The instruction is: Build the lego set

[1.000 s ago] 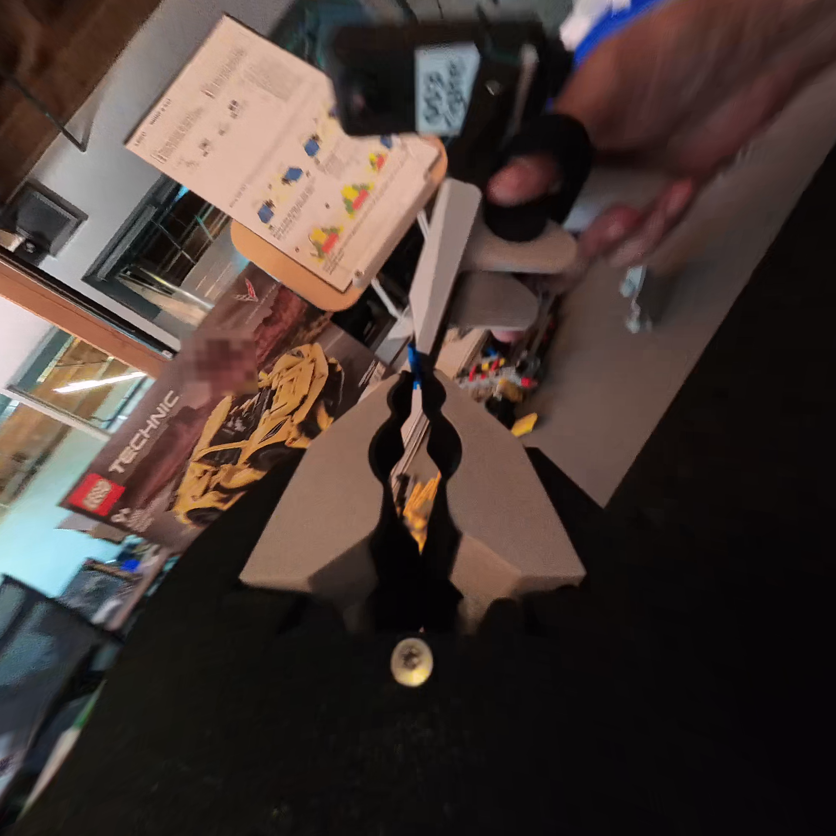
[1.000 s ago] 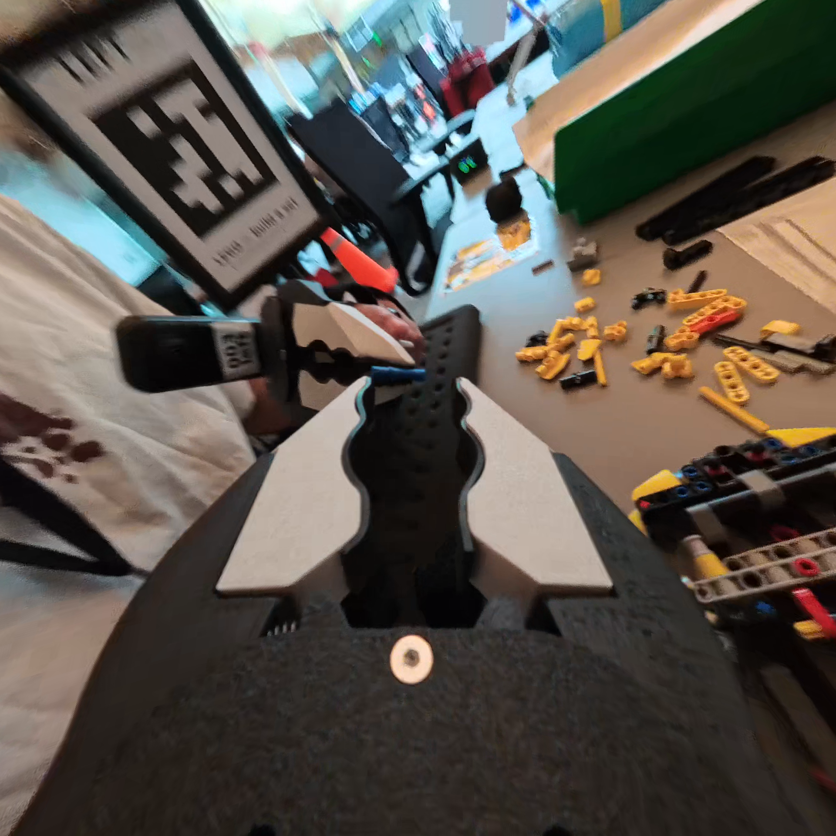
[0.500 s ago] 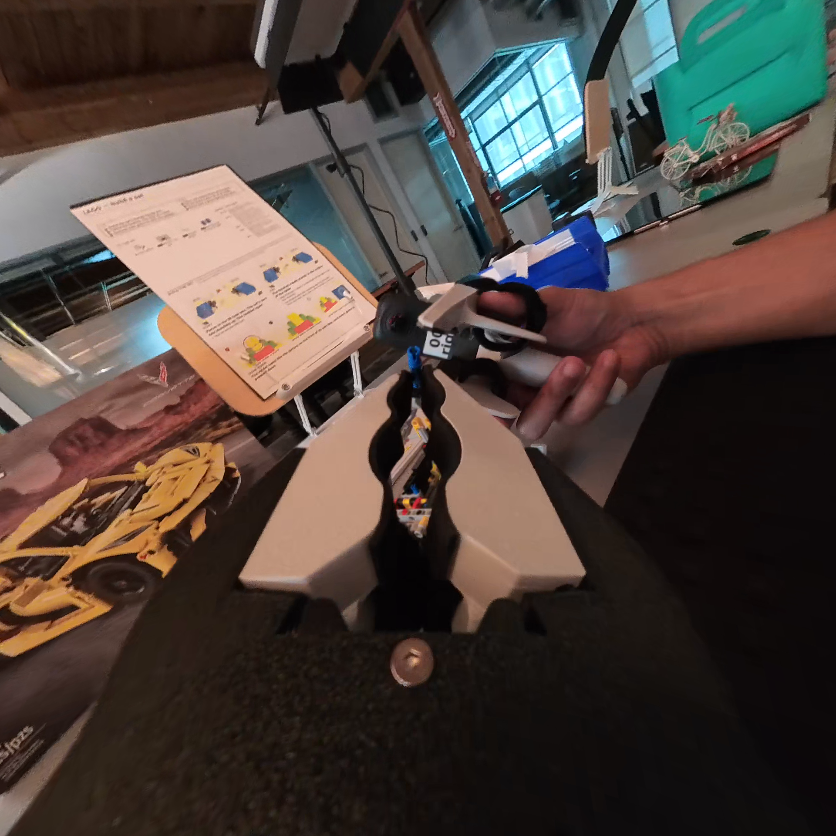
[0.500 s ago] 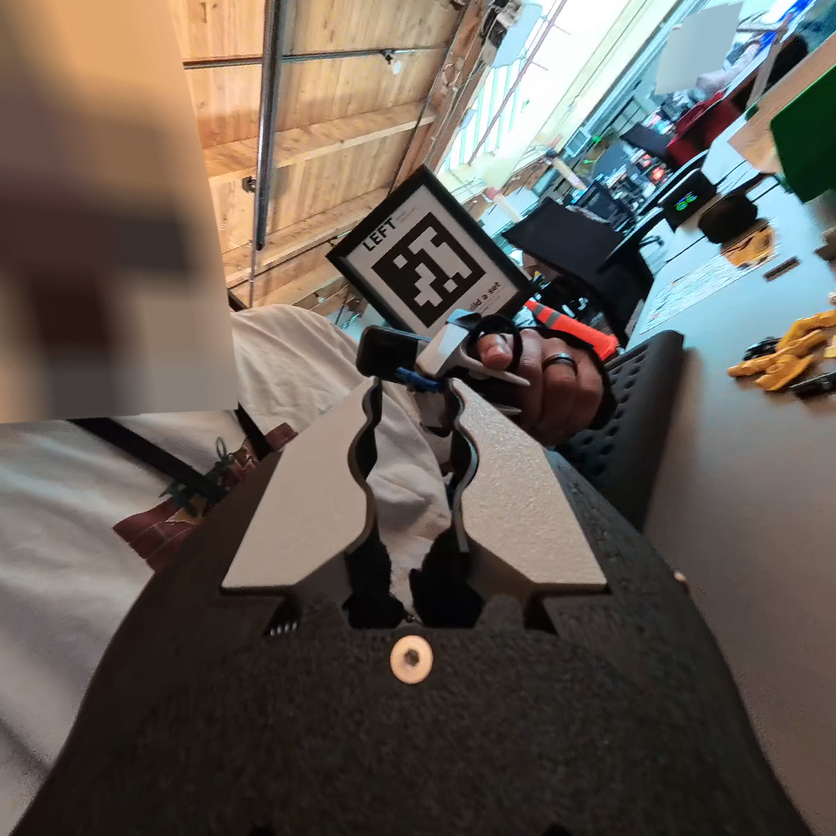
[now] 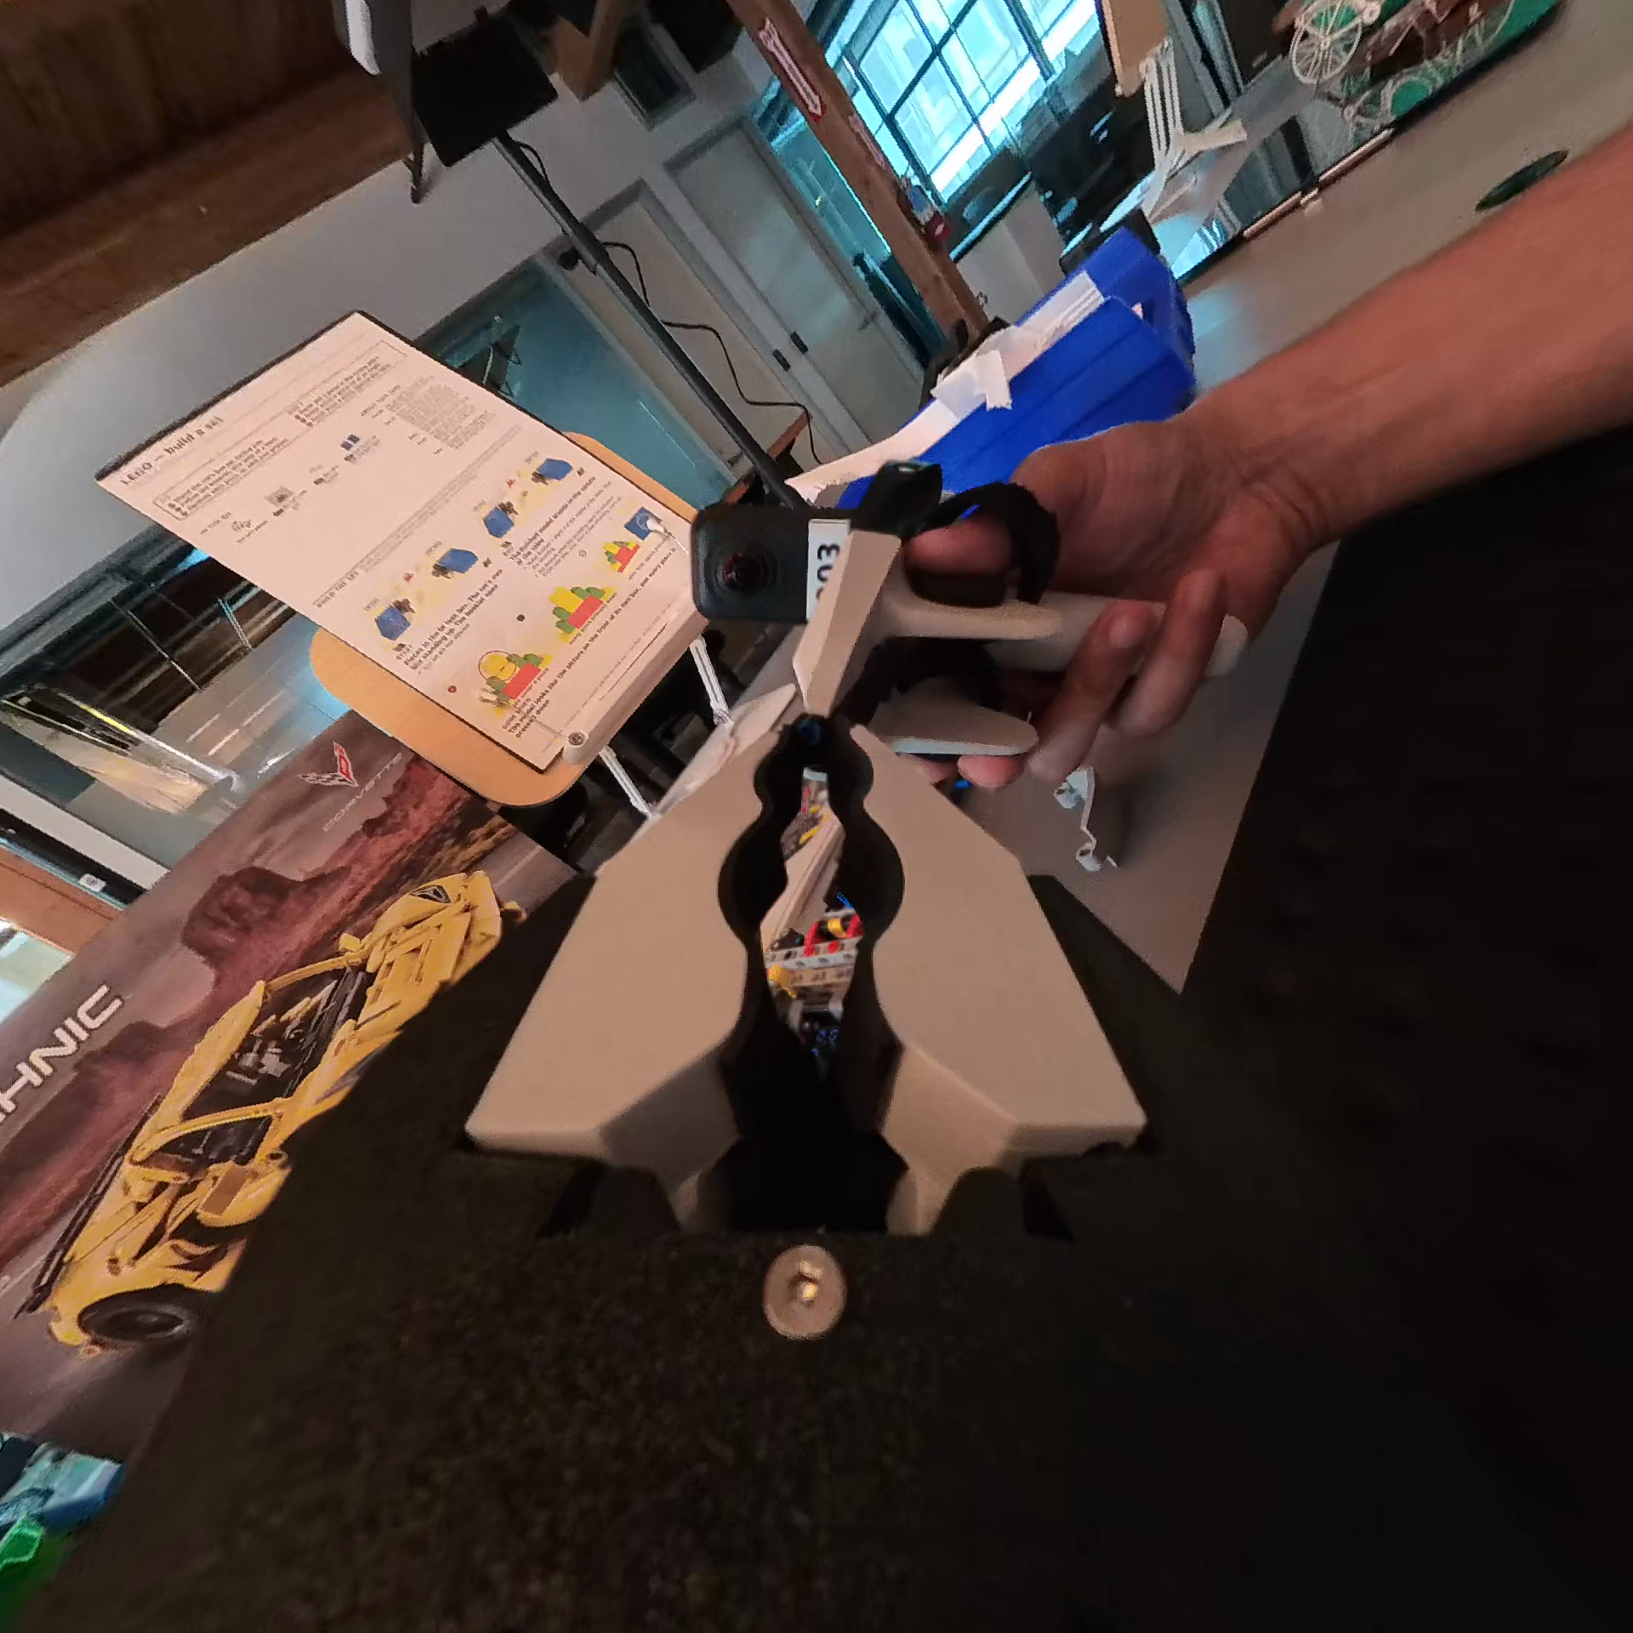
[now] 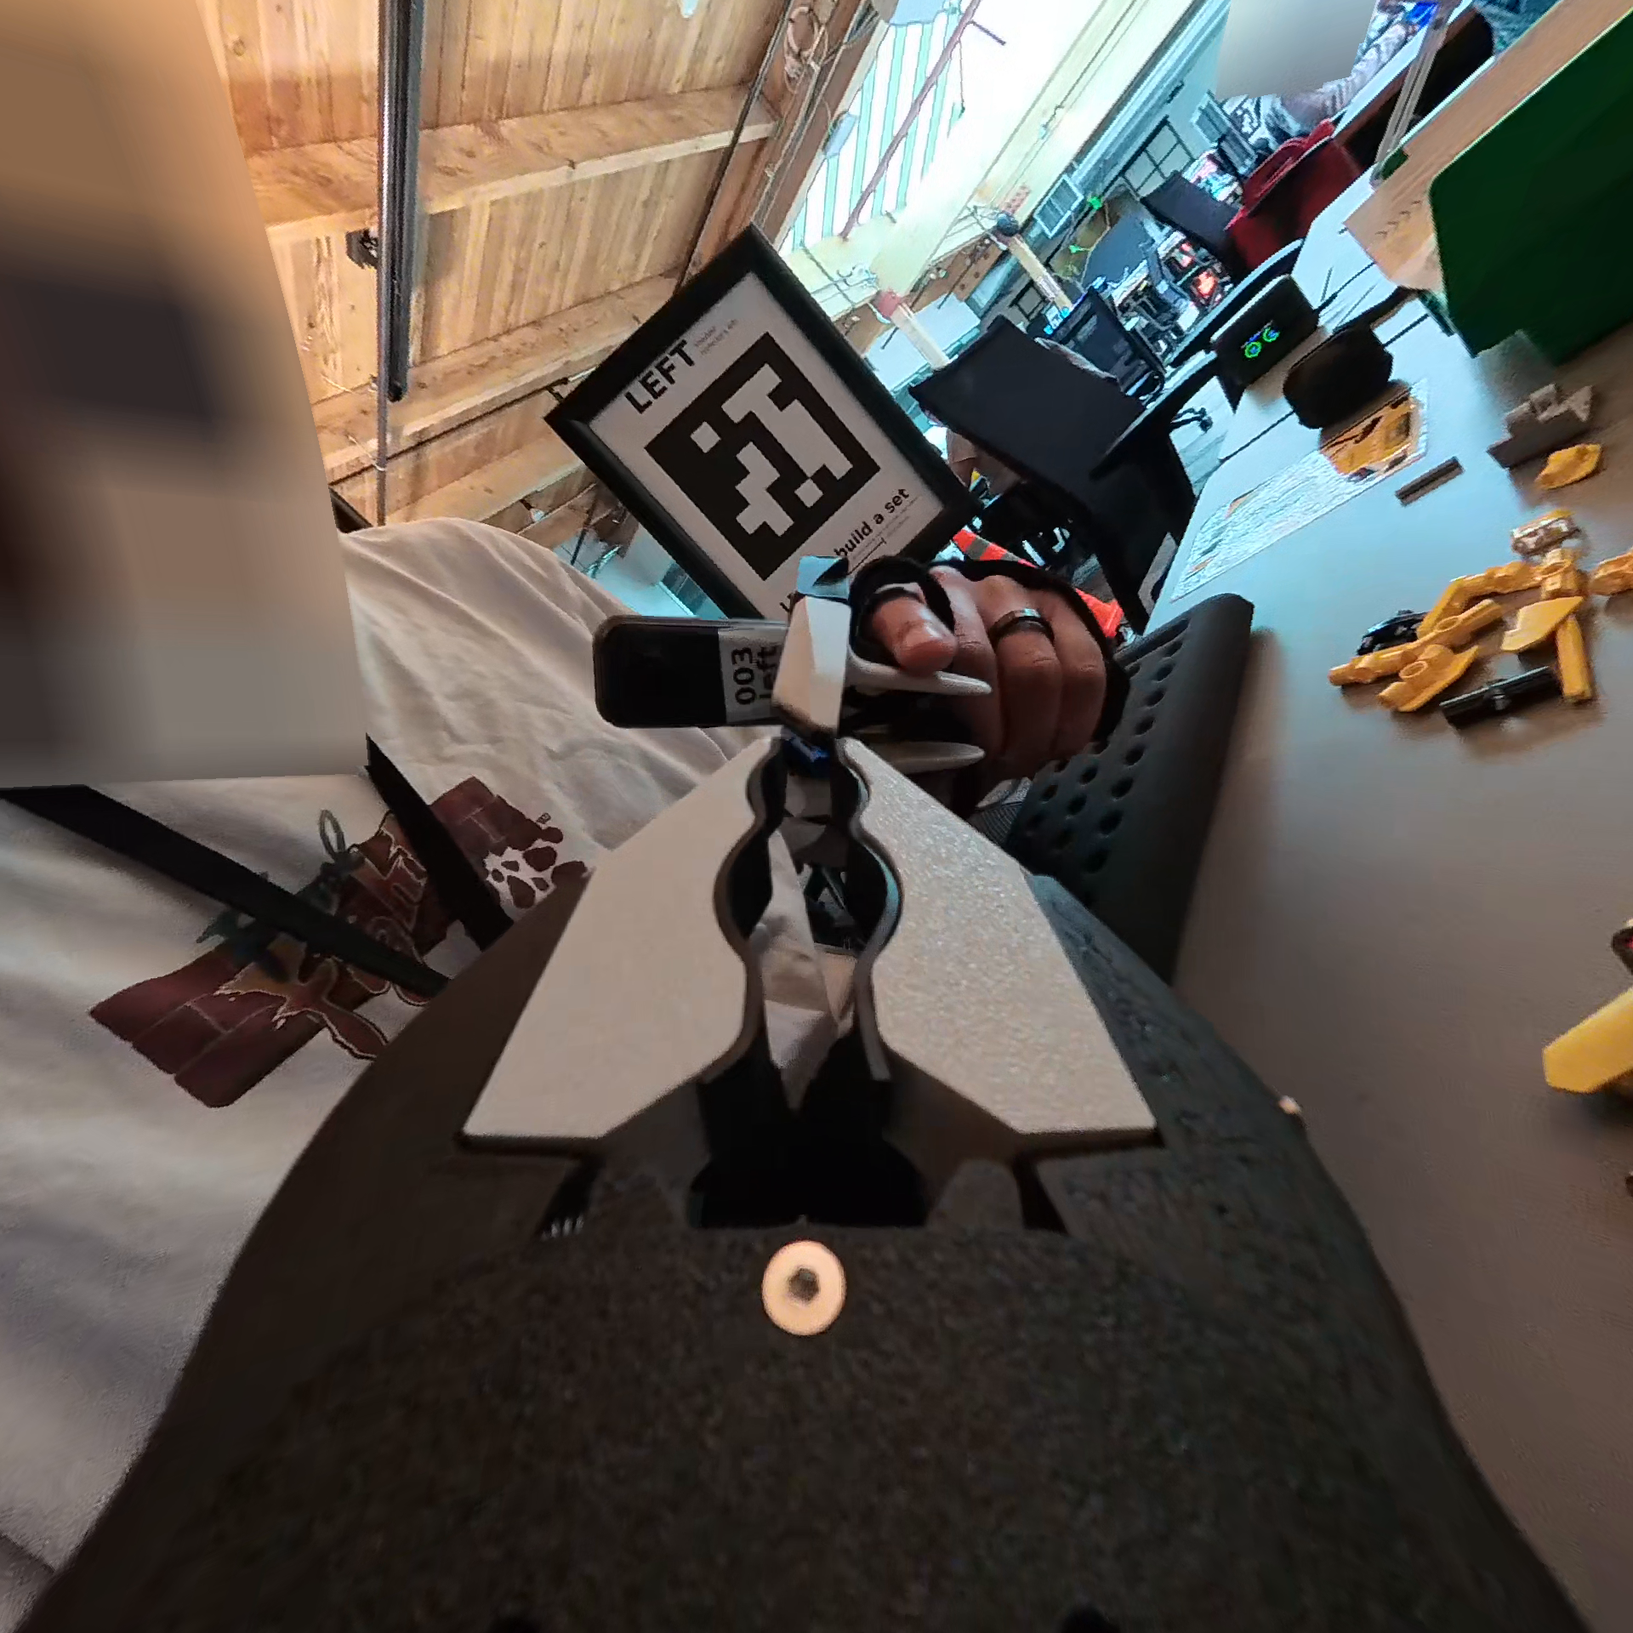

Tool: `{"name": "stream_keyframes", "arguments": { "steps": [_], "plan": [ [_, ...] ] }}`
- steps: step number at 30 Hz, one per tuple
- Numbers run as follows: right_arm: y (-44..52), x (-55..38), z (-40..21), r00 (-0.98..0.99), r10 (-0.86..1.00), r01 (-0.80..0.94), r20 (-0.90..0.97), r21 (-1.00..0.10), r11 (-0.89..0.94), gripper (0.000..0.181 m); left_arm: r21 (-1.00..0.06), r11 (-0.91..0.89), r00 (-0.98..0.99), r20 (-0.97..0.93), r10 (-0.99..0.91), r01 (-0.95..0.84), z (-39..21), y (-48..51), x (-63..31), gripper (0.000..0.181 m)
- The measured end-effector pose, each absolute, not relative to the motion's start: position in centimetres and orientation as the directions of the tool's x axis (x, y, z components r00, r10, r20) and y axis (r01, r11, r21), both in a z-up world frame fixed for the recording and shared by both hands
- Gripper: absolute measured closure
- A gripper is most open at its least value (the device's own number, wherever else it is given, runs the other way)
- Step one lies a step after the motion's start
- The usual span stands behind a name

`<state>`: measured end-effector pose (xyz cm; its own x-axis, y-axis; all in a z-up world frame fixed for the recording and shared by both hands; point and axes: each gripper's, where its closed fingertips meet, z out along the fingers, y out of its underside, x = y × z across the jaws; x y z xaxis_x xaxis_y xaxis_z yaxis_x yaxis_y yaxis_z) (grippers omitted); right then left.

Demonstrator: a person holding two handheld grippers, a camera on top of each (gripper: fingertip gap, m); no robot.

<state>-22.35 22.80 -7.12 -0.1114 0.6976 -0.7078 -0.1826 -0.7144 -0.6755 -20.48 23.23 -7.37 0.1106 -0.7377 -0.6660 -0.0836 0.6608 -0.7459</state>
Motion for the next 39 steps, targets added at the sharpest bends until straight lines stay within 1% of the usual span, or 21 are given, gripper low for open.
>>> {"name": "stream_keyframes", "arguments": {
  "steps": [5, 12, 14, 17, 19, 22, 23, 25, 30, 33, 35, 39],
  "plan": [
    [22.7, -22.6, -7.4, -0.097, 0.701, -0.163, -0.707, -0.683, -0.712, 0.174, -0.756, 0.647, 0.077, -0.654, -0.753, -0.099, -7.7, 23.0, -20.7, 0.178],
    [22.2, -22.9, -7.7, -0.091, 0.702, -0.134, -0.706, -0.69, -0.711, 0.173, -0.745, 0.662, 0.049, -0.666, -0.744, -0.086, -8.0, 22.7, -21.0, 0.179],
    [22.3, -22.4, -7.5, -0.078, 0.717, -0.152, -0.692, -0.703, -0.695, 0.171, -0.773, 0.632, 0.053, -0.635, -0.771, -0.061, -7.7, 22.9, -21.3, 0.179],
    [22.6, -21.4, -6.9, -0.089, 0.708, -0.187, -0.701, -0.686, -0.703, 0.168, -0.817, 0.576, 0.075, -0.576, -0.814, -0.03, -7.2, 23.5, -21.7, 0.179],
    [22.9, -21.3, -7.2, -0.072, 0.702, -0.187, -0.709, -0.681, -0.708, 0.168, -0.816, 0.578, 0.076, -0.578, -0.813, -0.021, -7.2, 23.5, -21.7, 0.179],
    [22.9, -21.7, -7.2, -0.095, 0.687, -0.188, -0.72, -0.665, -0.723, 0.166, -0.803, 0.596, 0.064, -0.596, -0.8, -0.031, -7.5, 23.2, -21.5, 0.179],
    [22.8, -21.9, -7.4, -0.087, 0.688, -0.178, -0.72, -0.668, -0.722, 0.168, -0.8, 0.6, 0.06, -0.601, -0.797, -0.035, -7.6, 23.1, -21.4, 0.179],
    [22.8, -22.1, -7.4, -0.079, 0.698, -0.175, -0.712, -0.679, -0.713, 0.177, -0.796, 0.605, 0.057, -0.606, -0.794, -0.036, -7.7, 23.0, -21.3, 0.18],
    [22.6, -22.1, -7.3, -0.075, 0.71, -0.173, -0.7, -0.692, -0.7, 0.178, -0.791, 0.611, 0.057, -0.612, -0.788, -0.04, -7.7, 22.8, -21.3, 0.179],
    [22.6, -22.1, -7.3, -0.09, 0.696, -0.177, -0.712, -0.676, -0.715, 0.178, -0.788, 0.614, 0.058, -0.615, -0.786, -0.044, -7.7, 22.9, -21.3, 0.18],
    [22.5, -22.2, -7.0, -0.11, 0.696, -0.181, -0.709, -0.675, -0.716, 0.174, -0.792, 0.609, 0.05, -0.61, -0.791, -0.032, -7.5, 22.8, -21.3, 0.179],
    [22.5, -22.1, -6.9, -0.102, 0.703, -0.183, -0.704, -0.682, -0.708, 0.178, -0.778, 0.627, 0.049, -0.628, -0.777, -0.035, -7.5, 22.7, -21.3, 0.179]
  ]
}}
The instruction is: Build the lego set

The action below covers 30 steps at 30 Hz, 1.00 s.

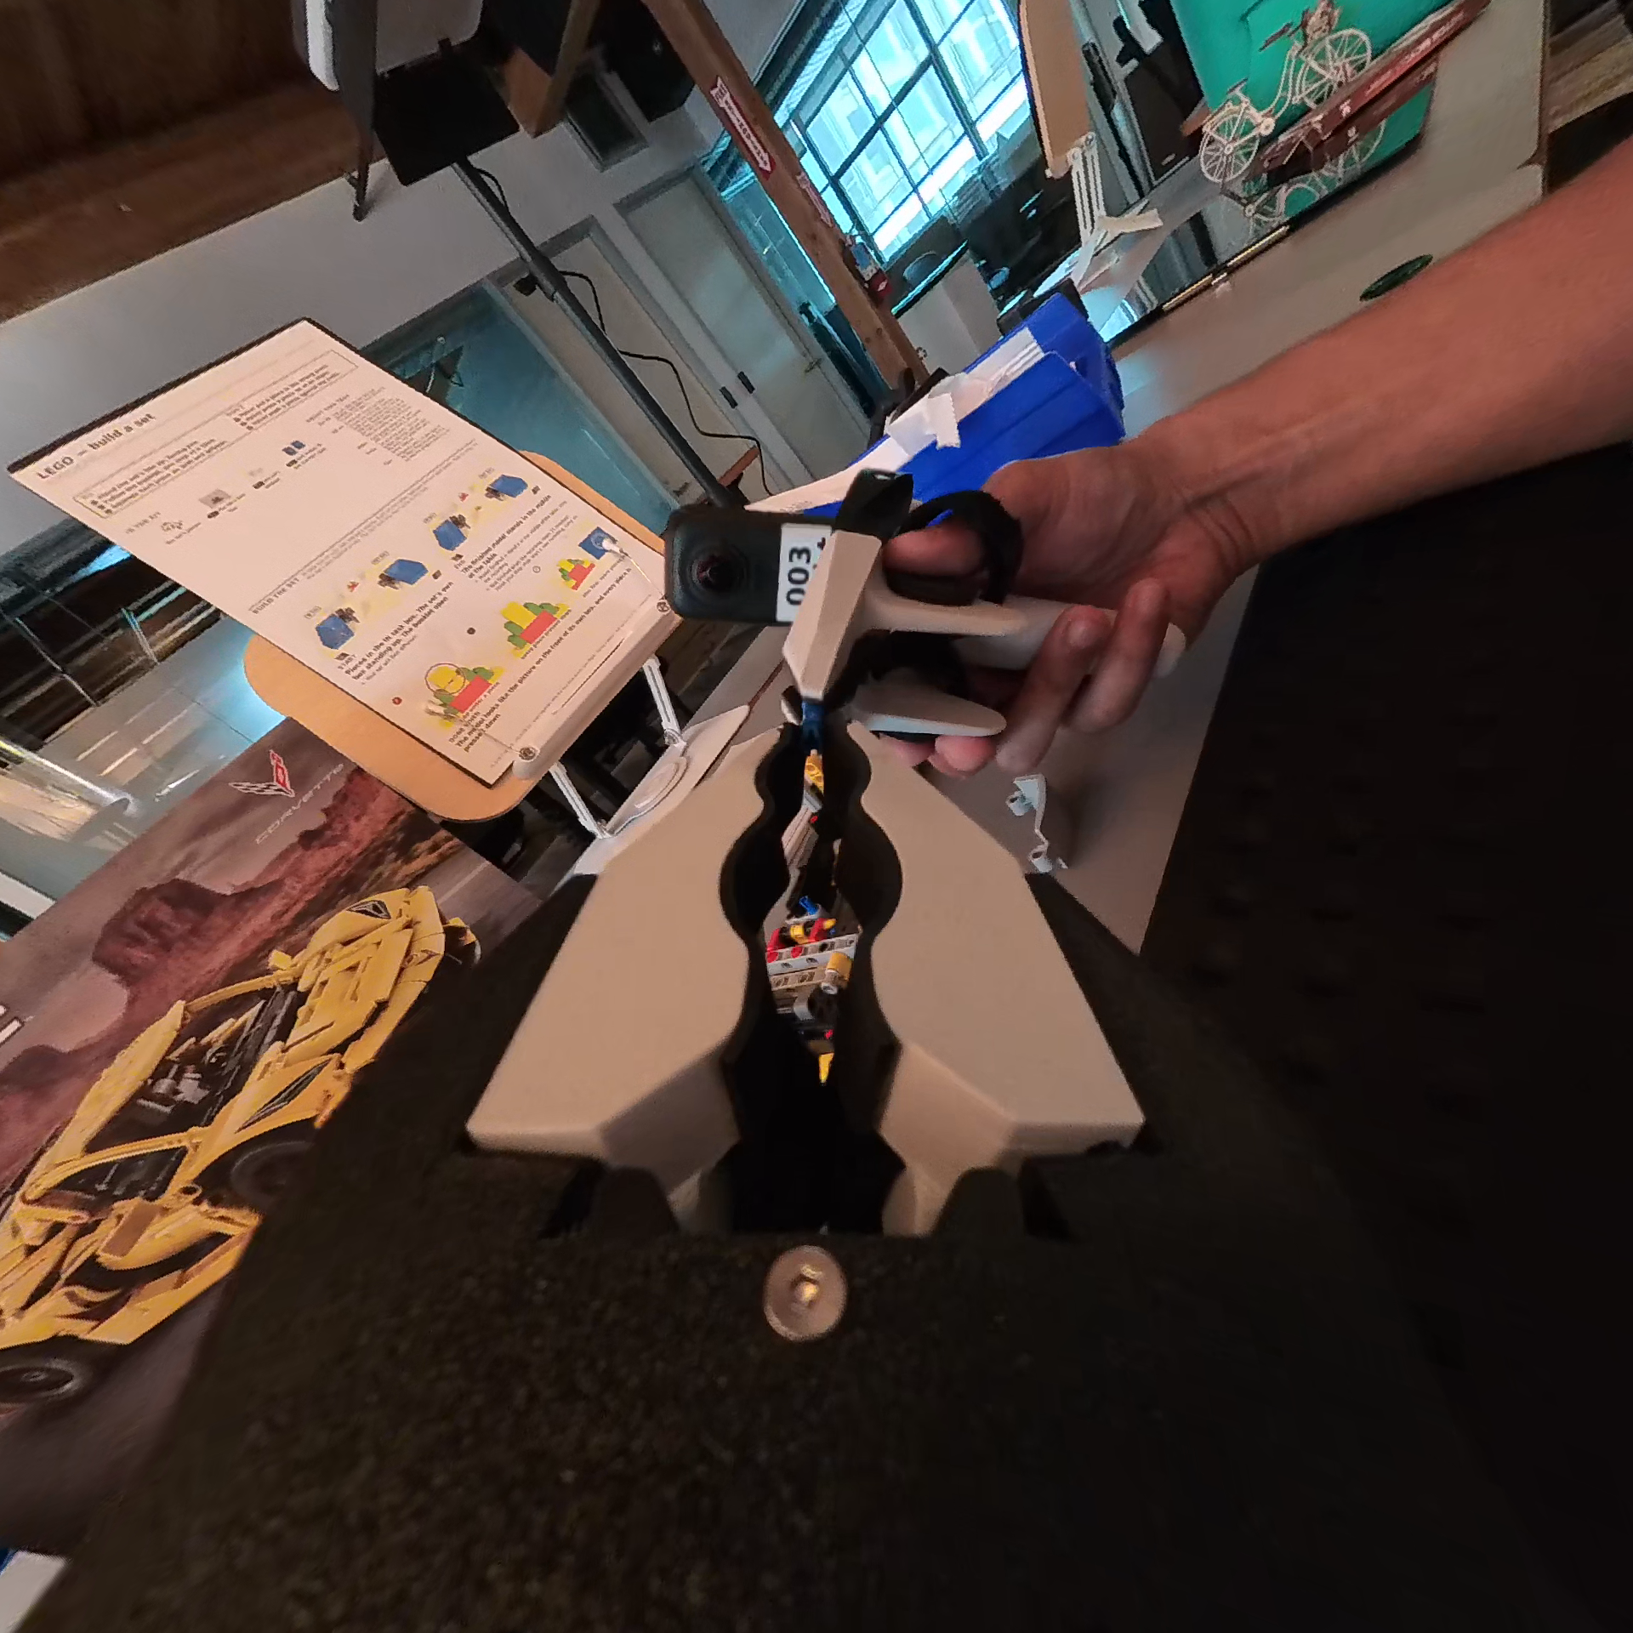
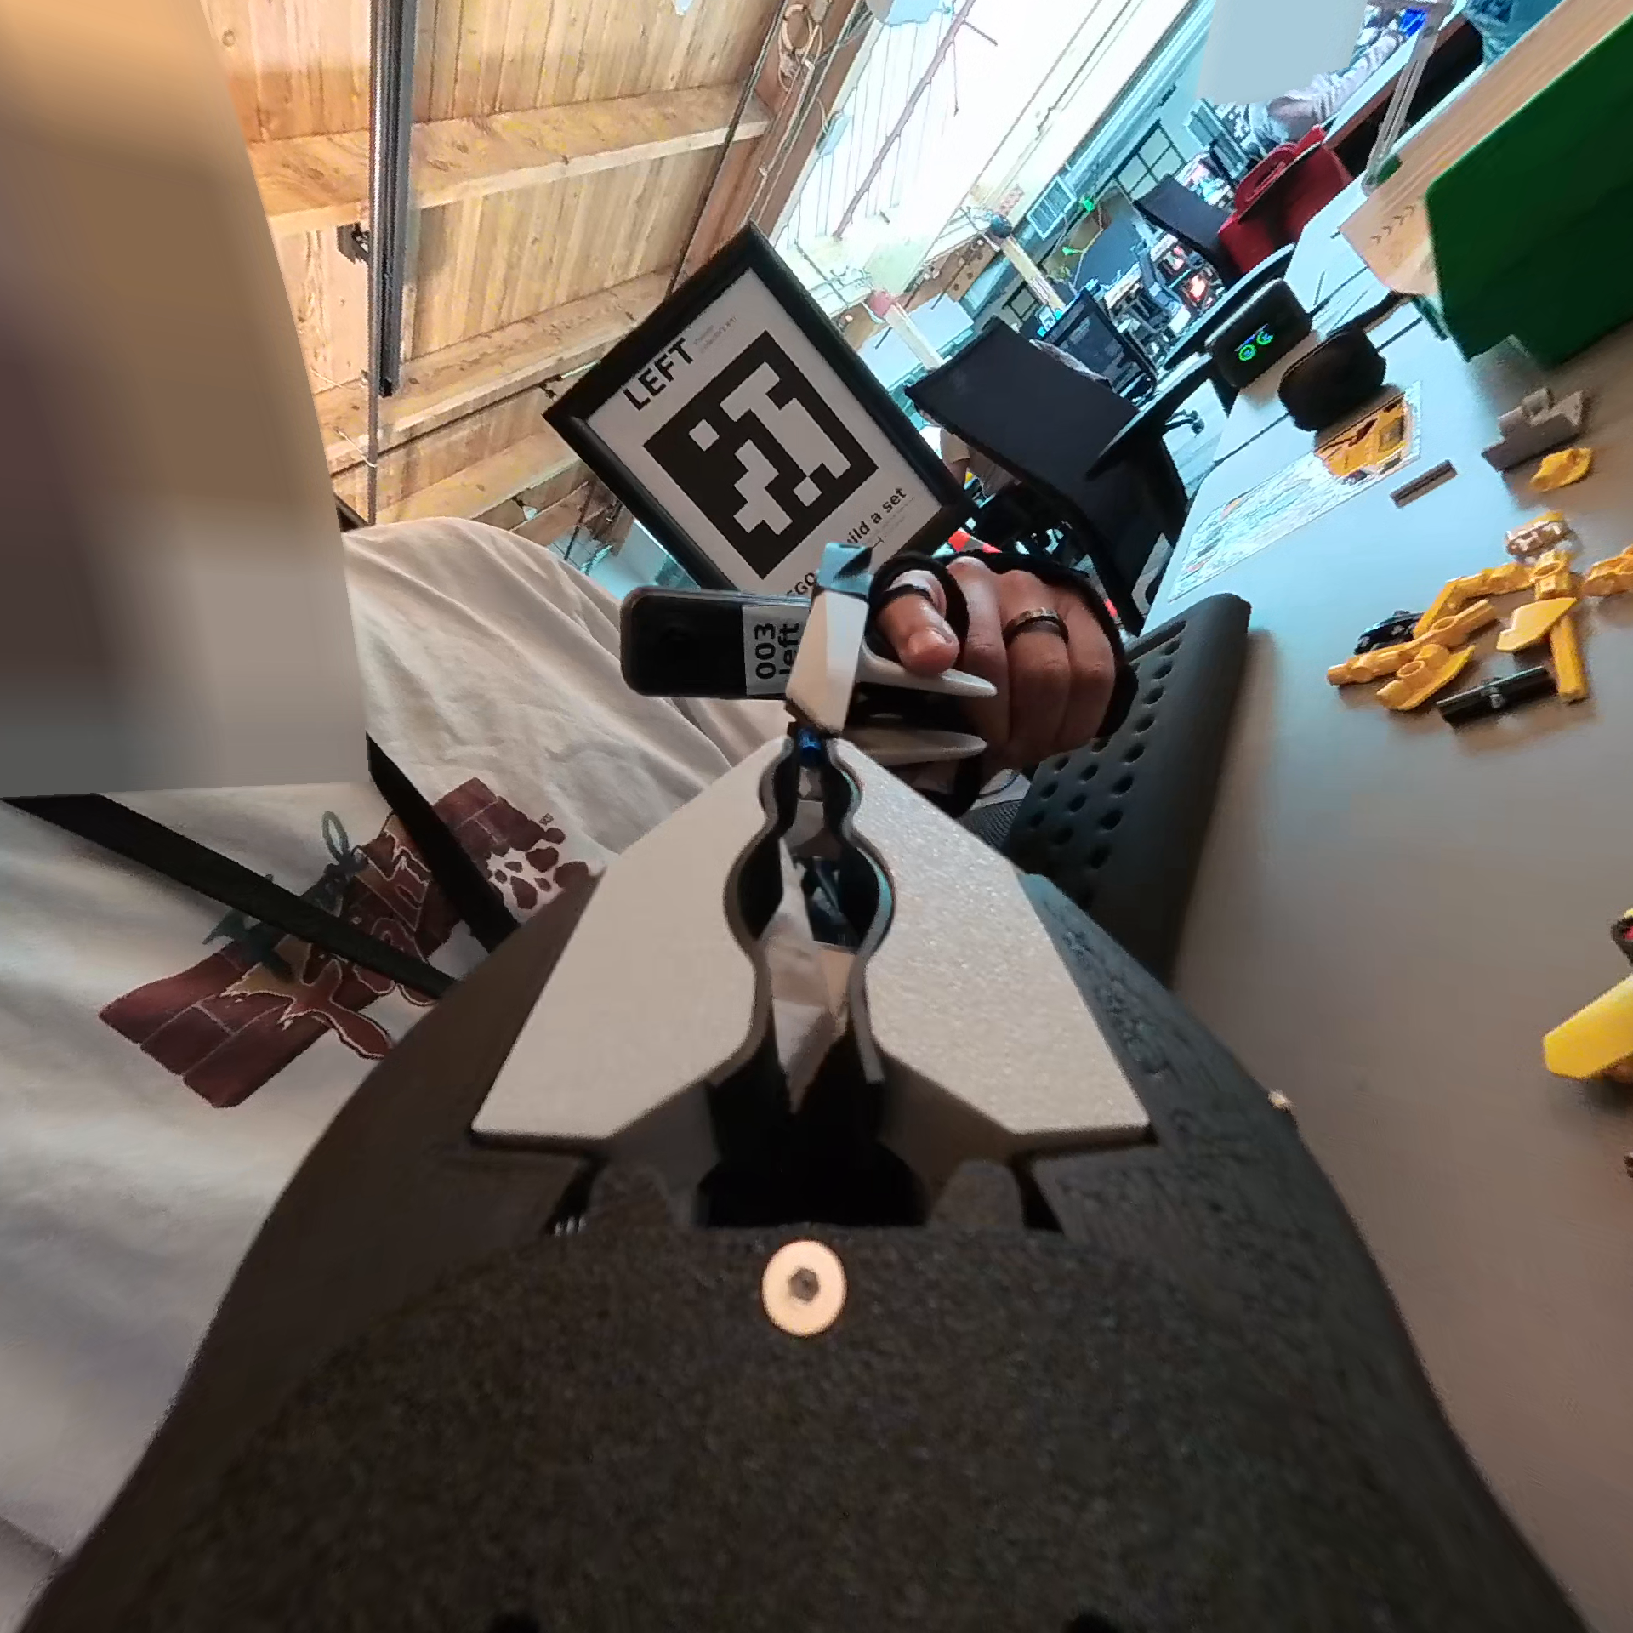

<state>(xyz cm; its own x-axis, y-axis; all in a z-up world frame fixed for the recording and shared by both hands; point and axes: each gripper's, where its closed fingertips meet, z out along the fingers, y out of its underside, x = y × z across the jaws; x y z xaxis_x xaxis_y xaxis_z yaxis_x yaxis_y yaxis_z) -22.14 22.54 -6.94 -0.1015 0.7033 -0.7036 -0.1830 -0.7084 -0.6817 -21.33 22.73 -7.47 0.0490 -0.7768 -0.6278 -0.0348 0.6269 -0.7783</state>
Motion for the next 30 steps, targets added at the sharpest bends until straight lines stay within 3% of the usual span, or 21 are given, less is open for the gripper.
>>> {"name": "stream_keyframes", "arguments": {
  "steps": [25, 27, 30],
  "plan": [
    [22.3, -22.4, -7.1, -0.181, 0.652, -0.172, -0.737, -0.629, -0.758, 0.178, -0.825, 0.565, 0.007, -0.565, -0.825, 0.0, -7.4, 22.3, -21.2, 0.179],
    [22.6, -21.9, -7.3, -0.12, 0.686, -0.166, -0.718, -0.667, -0.727, 0.171, -0.839, 0.544, 0.003, -0.544, -0.839, 0.012, -7.3, 22.4, -21.2, 0.178],
    [23.7, -18.7, -8.1, 0.163, 0.781, -0.136, -0.602, -0.798, -0.587, 0.163, -0.882, 0.47, -0.003, -0.47, -0.882, 0.019, -7.4, 23.2, -21.2, 0.178]
  ]
}}
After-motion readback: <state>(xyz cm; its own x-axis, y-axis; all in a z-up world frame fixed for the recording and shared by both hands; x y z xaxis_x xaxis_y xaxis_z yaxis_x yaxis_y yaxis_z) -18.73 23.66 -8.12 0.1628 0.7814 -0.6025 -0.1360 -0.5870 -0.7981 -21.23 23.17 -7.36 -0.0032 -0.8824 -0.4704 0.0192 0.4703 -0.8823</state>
